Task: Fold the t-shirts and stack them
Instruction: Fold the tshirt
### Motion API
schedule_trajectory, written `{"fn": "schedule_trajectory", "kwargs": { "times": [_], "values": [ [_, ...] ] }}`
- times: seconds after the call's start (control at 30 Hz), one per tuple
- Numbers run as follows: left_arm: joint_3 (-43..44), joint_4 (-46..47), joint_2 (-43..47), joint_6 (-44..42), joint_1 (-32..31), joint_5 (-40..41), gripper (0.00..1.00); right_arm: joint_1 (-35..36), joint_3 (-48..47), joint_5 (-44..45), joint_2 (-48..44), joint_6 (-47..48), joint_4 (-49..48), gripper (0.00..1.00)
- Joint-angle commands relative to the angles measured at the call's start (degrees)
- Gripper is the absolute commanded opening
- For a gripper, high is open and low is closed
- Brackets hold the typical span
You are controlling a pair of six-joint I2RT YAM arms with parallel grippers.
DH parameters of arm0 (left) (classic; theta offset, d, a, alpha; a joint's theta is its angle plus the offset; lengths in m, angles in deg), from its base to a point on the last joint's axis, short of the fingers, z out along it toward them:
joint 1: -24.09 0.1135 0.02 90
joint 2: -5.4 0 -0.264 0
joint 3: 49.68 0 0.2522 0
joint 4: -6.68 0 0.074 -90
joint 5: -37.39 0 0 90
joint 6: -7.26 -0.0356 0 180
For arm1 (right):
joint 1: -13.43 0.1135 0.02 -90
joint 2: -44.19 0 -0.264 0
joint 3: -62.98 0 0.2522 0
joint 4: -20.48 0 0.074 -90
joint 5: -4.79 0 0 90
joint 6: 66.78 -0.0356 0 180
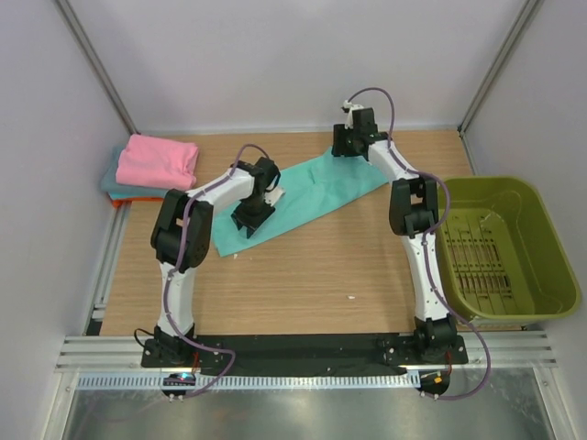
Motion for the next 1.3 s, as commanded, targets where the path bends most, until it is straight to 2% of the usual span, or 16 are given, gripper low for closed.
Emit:
{"fn": "schedule_trajectory", "kwargs": {
  "times": [0.0, 0.23, 0.33, 0.53, 0.8, 1.17, 1.27],
  "values": [
    [1.46, -2.15, 6.06, 0.01, -1.31, 1.80, 0.41, 0.01, -3.30, 3.13, -0.71, 0.32, -2.49, 0.59],
    [3.48, -6.72, 13.09, -5.35, -1.84, 5.23, 0.45, -0.69, 0.47, 2.97, -9.32, -0.30, -2.40, 0.61],
    [-0.28, -8.31, 15.20, -7.89, -1.84, 5.32, 0.45, -1.04, 2.32, 2.08, -12.31, -1.61, -1.35, 0.61],
    [-12.33, -1.82, 17.76, -13.17, -1.84, 5.32, 0.45, -2.01, 9.07, 2.08, -16.61, -3.29, -0.47, 0.61],
    [-15.77, 1.89, 15.04, -14.23, -1.84, 4.97, 0.45, -2.28, 14.62, 0.76, -19.26, -3.29, 0.06, 0.61],
    [-14.10, 1.01, 9.15, -14.58, -1.76, 2.94, 0.44, -2.36, 17.79, 1.64, -19.88, -1.80, 0.24, 0.62],
    [-13.75, 0.57, 7.83, -14.76, -1.76, 3.03, 0.41, -2.36, 17.88, 1.99, -19.26, -1.27, 0.15, 0.62]
  ]
}}
